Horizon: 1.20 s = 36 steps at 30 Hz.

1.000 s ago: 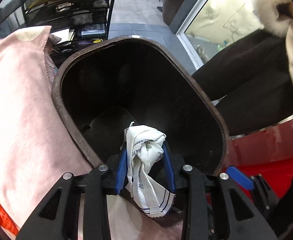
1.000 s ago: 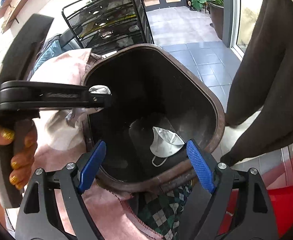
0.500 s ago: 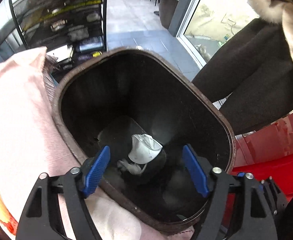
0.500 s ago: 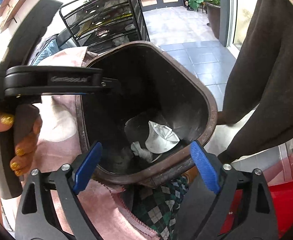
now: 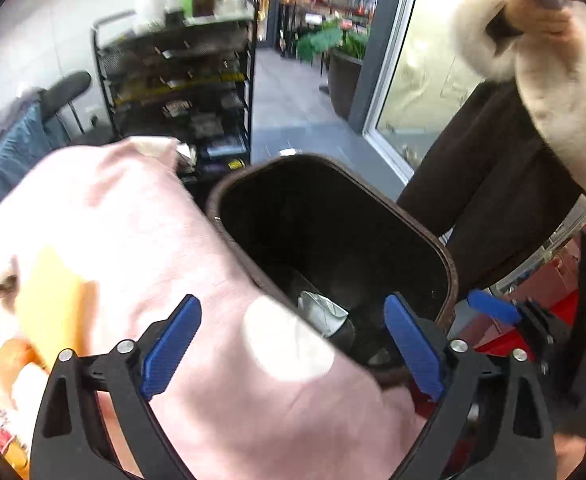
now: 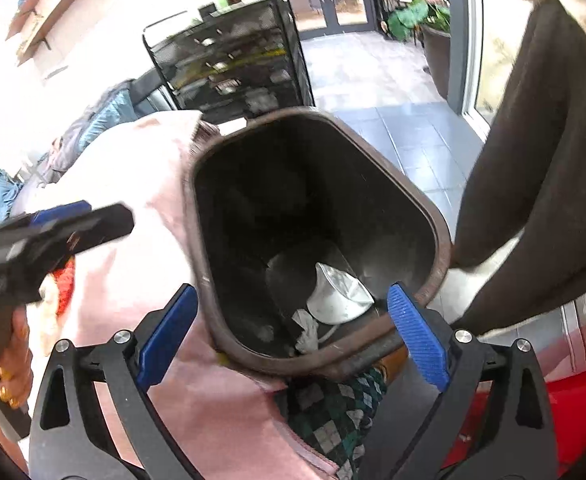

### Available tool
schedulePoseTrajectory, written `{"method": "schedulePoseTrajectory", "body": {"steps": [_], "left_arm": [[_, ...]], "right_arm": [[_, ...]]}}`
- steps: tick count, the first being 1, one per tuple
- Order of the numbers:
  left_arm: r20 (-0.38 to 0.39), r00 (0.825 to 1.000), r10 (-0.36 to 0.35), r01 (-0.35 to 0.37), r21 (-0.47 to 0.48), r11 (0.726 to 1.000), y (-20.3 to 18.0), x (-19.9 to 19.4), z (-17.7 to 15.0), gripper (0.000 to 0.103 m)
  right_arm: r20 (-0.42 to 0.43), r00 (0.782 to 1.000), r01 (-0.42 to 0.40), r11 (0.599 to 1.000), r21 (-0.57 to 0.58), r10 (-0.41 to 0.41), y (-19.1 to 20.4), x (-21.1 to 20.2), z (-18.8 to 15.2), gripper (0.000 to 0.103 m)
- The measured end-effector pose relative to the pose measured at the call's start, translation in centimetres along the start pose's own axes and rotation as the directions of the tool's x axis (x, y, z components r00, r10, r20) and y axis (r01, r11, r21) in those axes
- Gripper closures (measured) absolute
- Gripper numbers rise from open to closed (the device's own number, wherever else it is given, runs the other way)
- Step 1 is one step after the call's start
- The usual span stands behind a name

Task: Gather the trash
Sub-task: 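Withdraw both tools from the bin back over the table, then grasp the juice bottle with the left gripper while the right gripper grasps the paper bag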

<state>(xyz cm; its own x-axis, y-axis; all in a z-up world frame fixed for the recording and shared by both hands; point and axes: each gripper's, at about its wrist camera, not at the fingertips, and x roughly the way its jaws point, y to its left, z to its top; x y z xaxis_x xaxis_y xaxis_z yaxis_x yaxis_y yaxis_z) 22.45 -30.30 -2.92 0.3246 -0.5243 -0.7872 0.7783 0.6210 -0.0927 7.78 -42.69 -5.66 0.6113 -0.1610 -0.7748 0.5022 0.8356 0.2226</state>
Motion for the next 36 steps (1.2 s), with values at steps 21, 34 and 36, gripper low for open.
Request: {"method": "schedulePoseTrajectory", "body": {"steps": [21,34,36], "left_arm": [[0.114,0.912,0.393,-0.328,-0.373,0.868,14.7,-13.9,-14.1,0.006],[0.053,0.902,0.429,-0.349,-0.499,0.793,19.7,-16.5,-19.1,0.008],[0.052,0.904,0.424,-0.344,-0.501,0.794,19.8,-16.4,-19.0,0.008]], "right_arm": [[-0.110,0.951,-0.309,0.908,-0.284,0.289,16.1,-1.0,-1.4,0.007],[-0.322,0.908,-0.395,0.799,-0.453,0.266,25.8,3.0,-3.7,0.007],[-0.344,0.909,-0.386,0.785,-0.485,0.234,27.1,3.8,-4.1,0.007]]}}
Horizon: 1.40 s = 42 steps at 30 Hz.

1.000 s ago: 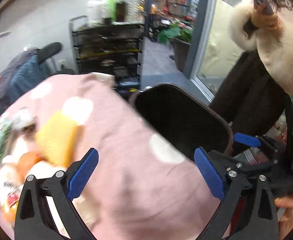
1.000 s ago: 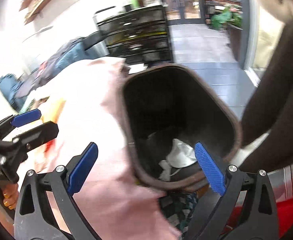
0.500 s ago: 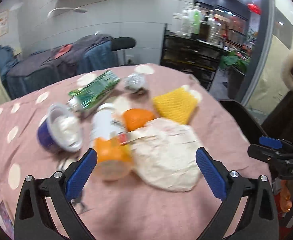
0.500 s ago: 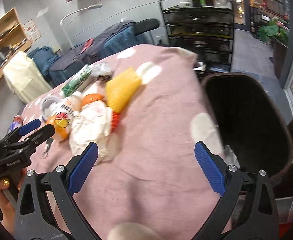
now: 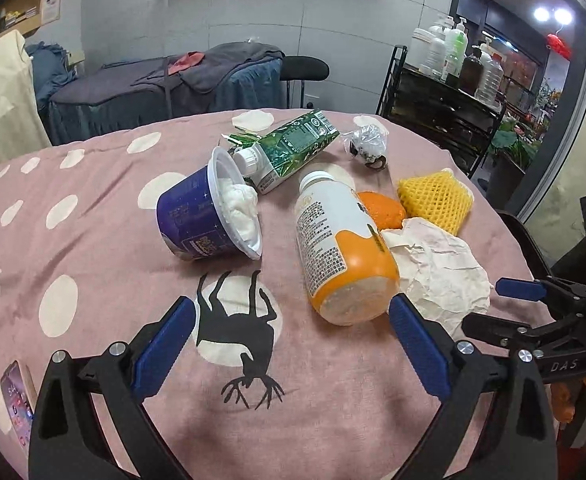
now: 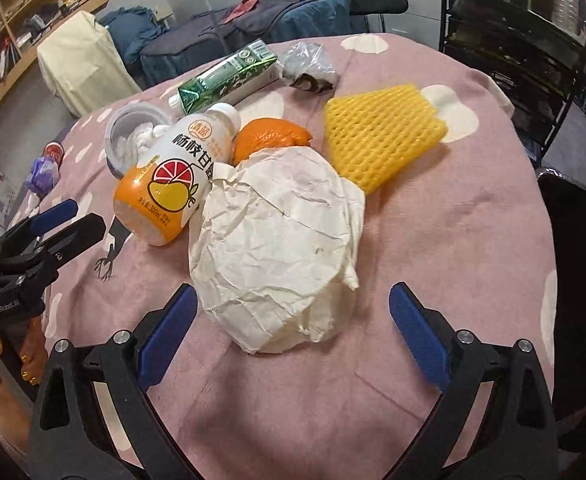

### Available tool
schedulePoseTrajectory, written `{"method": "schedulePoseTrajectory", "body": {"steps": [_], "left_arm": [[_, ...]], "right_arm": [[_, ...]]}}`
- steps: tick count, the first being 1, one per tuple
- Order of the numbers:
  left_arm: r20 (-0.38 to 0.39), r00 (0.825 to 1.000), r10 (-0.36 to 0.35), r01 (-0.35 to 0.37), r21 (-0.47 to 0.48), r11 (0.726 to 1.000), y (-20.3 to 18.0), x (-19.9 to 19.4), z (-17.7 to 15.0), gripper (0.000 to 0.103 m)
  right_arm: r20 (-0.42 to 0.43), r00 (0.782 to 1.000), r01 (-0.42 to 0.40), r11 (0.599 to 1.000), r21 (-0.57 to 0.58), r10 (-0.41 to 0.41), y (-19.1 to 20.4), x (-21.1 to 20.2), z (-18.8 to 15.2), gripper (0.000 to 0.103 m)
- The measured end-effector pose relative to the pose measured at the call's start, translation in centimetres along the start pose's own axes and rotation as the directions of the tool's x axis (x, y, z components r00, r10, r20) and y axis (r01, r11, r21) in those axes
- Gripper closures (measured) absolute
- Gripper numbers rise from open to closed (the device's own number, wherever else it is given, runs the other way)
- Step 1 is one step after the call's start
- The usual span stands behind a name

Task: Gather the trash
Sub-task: 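Grasp the juice bottle with the left gripper while the right gripper grasps the paper bag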

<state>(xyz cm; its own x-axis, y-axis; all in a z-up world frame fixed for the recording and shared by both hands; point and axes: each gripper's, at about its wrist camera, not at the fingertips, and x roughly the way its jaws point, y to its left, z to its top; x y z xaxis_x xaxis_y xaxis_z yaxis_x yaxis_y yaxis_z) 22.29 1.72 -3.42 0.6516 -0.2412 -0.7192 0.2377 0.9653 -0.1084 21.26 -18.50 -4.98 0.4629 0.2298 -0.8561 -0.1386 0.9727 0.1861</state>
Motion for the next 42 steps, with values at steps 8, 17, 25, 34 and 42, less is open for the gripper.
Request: {"method": "schedulePoseTrajectory", "body": {"steps": [8,17,25,34,42], "left_arm": [[-0.009,1.000,-0.014,0.014,0.002,1.000,0.1,0.3,0.1,0.008],[-0.023,1.000,-0.015,0.015,0.000,1.000,0.4,0.9,0.4,0.008],[-0.076,0.994,-0.073,0.074,0.010,0.997,0.3,2.6,3.1,0.012],[-0.257,0.953,-0.161,0.168,0.005,0.986,-1.8,7.5,5.9,0.017],[-0.392,0.907,-0.155,0.156,-0.030,0.987,-2.1,11.6,6.2,0.025]], "right_arm": [[-0.080,0.995,0.044,0.995,-0.092,-0.052,2.2,2.9,0.7,0.025],[-0.070,0.996,-0.058,0.997,-0.050,0.054,1.3,2.8,0.2,0.065],[0.009,0.997,-0.071,0.997,0.001,0.071,0.2,0.0,-0.8,0.068],[0.114,0.993,-0.001,0.999,0.048,-0.004,-1.2,-4.0,-2.0,0.068],[0.152,0.988,0.019,0.998,0.061,-0.028,-1.3,-5.4,-2.8,0.068]]}}
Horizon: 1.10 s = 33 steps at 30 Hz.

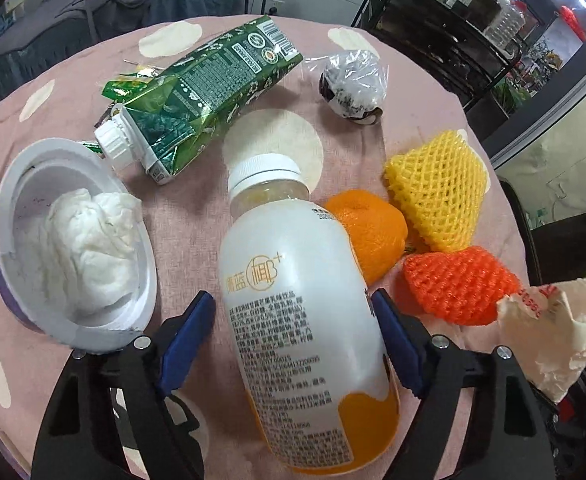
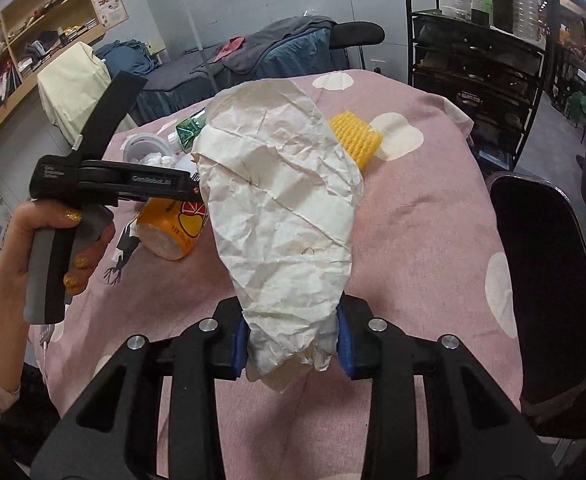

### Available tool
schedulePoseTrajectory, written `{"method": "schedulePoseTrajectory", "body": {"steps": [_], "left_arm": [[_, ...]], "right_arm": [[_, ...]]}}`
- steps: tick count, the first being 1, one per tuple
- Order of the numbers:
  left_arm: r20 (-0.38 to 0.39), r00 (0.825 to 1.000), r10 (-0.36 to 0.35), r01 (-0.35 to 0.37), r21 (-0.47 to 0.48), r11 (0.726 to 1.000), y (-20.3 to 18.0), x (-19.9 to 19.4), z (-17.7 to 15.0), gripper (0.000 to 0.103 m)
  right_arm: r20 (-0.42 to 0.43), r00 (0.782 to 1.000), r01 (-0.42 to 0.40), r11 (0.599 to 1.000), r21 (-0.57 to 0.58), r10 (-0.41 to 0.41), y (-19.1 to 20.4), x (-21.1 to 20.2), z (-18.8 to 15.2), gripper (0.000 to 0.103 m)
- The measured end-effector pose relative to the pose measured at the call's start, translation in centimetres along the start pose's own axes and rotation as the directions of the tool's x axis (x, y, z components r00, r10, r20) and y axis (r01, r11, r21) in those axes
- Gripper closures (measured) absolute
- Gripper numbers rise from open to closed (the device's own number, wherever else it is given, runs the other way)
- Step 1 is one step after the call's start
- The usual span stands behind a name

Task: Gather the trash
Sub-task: 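Grasp the juice bottle with the left gripper while the right gripper grasps the paper bag, then carry the paper bag to the bin and open the right gripper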

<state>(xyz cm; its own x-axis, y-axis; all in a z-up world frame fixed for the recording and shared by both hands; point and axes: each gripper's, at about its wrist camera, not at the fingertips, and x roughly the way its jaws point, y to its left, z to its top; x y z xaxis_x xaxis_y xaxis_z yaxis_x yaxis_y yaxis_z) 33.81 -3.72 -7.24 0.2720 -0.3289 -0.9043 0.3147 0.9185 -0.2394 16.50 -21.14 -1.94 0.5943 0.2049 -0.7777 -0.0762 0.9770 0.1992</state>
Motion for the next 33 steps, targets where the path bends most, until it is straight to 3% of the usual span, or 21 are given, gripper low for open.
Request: {"method": "schedulePoseTrajectory", "body": {"steps": [3,5,8,11,14,20,27,33], "left_arm": [[0.006,1.000,0.010,-0.010,0.007,1.000,-0.1,0.1,0.0,0.028],[0.013,1.000,-0.005,0.005,0.005,1.000,-0.1,-0.2,-0.2,0.035],[0.035,0.999,-0.030,0.030,-0.010,0.999,0.5,-0.5,-0.7,0.037],[0.059,0.996,-0.067,0.069,-0.037,0.997,1.2,-1.1,-1.5,0.039],[0.092,0.992,-0.081,0.086,-0.056,0.995,1.6,-2.0,-2.5,0.041],[0.137,0.990,-0.046,0.048,-0.013,0.999,0.8,-2.9,-4.5,0.041],[0.169,0.977,-0.129,0.139,-0.045,0.989,0.6,-4.0,-5.7,0.042],[0.201,0.966,-0.164,0.171,-0.015,0.985,-0.9,-5.0,-6.8,0.043]], "right_arm": [[0.009,1.000,-0.028,0.999,0.026,0.028,-0.5,-0.2,-0.2,0.068],[0.010,0.995,-0.099,0.993,0.064,0.099,-1.0,-0.2,-0.5,0.068],[0.021,0.979,-0.202,0.971,0.131,0.201,-1.9,-0.3,-0.6,0.068],[0.022,0.967,-0.253,0.952,0.173,0.253,-2.7,-0.4,-1.1,0.067],[0.027,0.975,-0.221,0.959,0.180,0.219,-3.2,-0.6,-1.5,0.067],[0.067,0.979,-0.203,0.954,0.219,0.193,-4.6,-1.2,-1.9,0.067],[0.098,0.986,-0.155,0.964,0.215,0.136,-5.1,-2.5,-2.7,0.067],[0.136,0.984,-0.146,0.958,0.245,0.115,-6.1,-3.5,-3.3,0.067]]}}
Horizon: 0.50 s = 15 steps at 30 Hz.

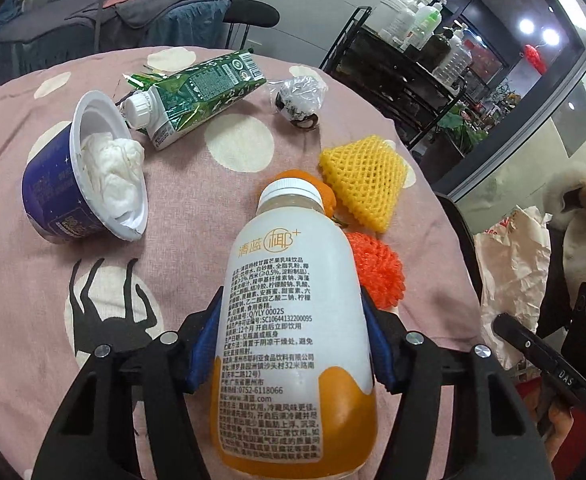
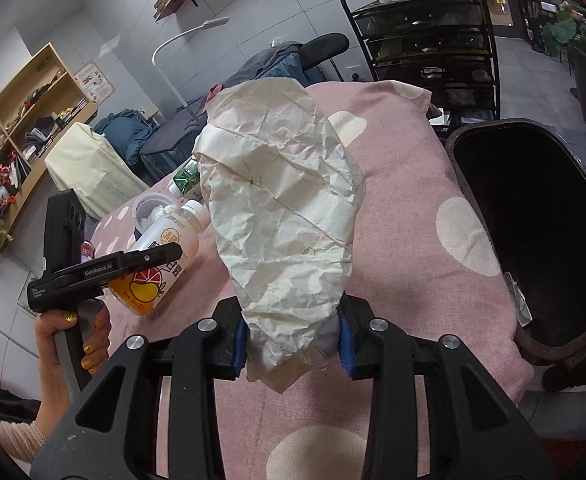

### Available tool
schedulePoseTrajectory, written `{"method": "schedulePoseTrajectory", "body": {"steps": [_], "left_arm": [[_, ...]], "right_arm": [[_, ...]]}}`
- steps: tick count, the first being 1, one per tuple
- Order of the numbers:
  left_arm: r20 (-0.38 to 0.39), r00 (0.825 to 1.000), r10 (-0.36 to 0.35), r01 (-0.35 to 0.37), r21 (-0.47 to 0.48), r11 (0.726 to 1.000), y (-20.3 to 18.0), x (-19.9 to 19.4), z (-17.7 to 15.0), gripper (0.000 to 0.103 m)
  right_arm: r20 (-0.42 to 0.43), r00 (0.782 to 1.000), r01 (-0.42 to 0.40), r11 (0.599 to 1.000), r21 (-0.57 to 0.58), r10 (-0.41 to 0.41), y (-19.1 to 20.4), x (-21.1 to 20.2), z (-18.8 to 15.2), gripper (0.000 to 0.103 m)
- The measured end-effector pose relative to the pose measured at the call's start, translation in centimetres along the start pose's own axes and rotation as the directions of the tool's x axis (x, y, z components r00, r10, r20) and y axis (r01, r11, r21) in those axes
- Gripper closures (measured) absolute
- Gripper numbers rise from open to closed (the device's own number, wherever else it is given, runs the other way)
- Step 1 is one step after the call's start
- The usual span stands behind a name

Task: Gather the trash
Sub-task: 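Carry the paper bag to the bin and open the right gripper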

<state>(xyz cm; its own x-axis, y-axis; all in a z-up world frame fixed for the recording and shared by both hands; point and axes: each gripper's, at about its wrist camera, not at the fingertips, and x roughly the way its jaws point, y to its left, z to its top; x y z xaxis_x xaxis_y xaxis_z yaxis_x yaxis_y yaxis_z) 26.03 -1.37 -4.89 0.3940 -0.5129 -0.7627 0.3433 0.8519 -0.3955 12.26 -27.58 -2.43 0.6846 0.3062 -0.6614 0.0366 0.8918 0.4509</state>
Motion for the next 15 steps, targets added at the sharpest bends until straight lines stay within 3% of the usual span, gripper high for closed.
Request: {"method": "schedulePoseTrajectory", "body": {"steps": [6,11,15], "left_arm": [[0.049,0.997,-0.063,0.060,0.054,0.997,-2.9,-1.7,0.2,0.043],[0.063,0.991,-0.115,0.105,0.144,0.984,-7.2,-1.1,0.7,0.042],[0.035,0.987,-0.159,0.149,0.201,0.968,-10.4,0.4,0.7,0.042]], "right_arm": [[0.089,0.995,0.043,0.998,0.055,-0.047,-2.5,-2.5,1.2,0.067],[0.135,0.976,0.153,0.980,0.127,-0.170,-6.4,-4.3,2.7,0.067],[0.108,0.954,0.257,0.948,0.190,-0.280,-10.6,-4.4,3.5,0.067]]}}
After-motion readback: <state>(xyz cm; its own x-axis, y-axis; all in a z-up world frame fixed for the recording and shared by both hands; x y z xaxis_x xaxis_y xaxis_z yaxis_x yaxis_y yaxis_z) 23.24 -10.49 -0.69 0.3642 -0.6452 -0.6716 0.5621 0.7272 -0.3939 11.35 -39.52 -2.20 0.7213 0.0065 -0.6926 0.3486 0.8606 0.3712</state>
